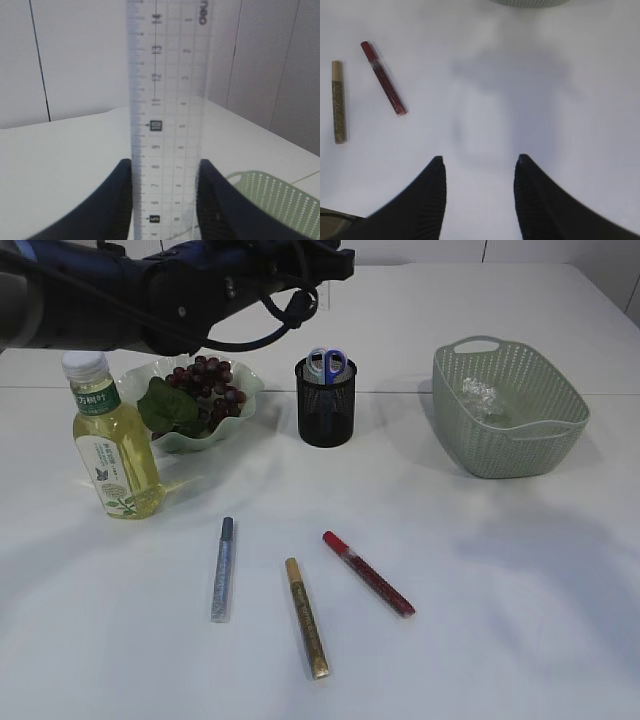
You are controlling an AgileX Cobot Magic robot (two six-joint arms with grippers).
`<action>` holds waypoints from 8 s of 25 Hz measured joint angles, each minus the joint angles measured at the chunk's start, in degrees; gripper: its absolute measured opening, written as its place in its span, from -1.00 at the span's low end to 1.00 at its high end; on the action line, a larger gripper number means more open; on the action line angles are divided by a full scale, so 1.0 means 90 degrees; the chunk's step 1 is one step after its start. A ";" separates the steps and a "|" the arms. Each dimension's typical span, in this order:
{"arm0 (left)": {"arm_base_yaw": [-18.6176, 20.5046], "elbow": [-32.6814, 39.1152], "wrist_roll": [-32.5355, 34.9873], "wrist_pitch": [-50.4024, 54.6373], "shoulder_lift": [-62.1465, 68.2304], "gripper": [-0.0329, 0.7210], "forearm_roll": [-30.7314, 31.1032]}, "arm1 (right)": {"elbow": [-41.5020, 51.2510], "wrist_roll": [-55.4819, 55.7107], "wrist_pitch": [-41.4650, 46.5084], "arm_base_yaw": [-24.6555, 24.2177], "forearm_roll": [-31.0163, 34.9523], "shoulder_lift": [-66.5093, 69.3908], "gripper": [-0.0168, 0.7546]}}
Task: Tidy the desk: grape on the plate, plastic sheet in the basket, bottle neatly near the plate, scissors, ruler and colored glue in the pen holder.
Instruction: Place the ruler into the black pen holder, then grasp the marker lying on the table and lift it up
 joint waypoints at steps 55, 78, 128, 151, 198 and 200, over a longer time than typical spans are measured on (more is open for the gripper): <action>0.0338 -0.2172 -0.0050 0.0361 0.2504 -0.14 -0.0195 | 0.0000 0.0000 0.0000 0.0000 -0.0429 0.0000 -0.01; 0.0338 -0.2172 -0.0050 0.0982 0.2067 0.15 -0.0058 | 0.0000 0.0000 0.0000 0.0000 -0.0432 0.0000 -0.01; 0.0338 -0.1010 -0.3189 1.0661 -0.0249 0.06 0.0868 | 0.0000 0.0158 -0.0012 0.0000 -0.0020 0.0822 -0.01; -0.0320 -0.0721 -0.5006 1.0112 0.0711 0.06 0.1540 | 0.0000 0.0182 -0.0022 0.0000 0.0106 0.0931 -0.01; -0.0051 -0.0440 -0.5123 0.8986 0.1267 0.06 0.1259 | 0.0000 0.0182 -0.0022 0.0366 0.0045 0.0931 -0.01; -0.0051 -0.0440 -0.5123 0.8965 0.1267 0.06 0.1259 | 0.0000 0.0182 -0.0022 0.0366 0.0045 0.0931 -0.01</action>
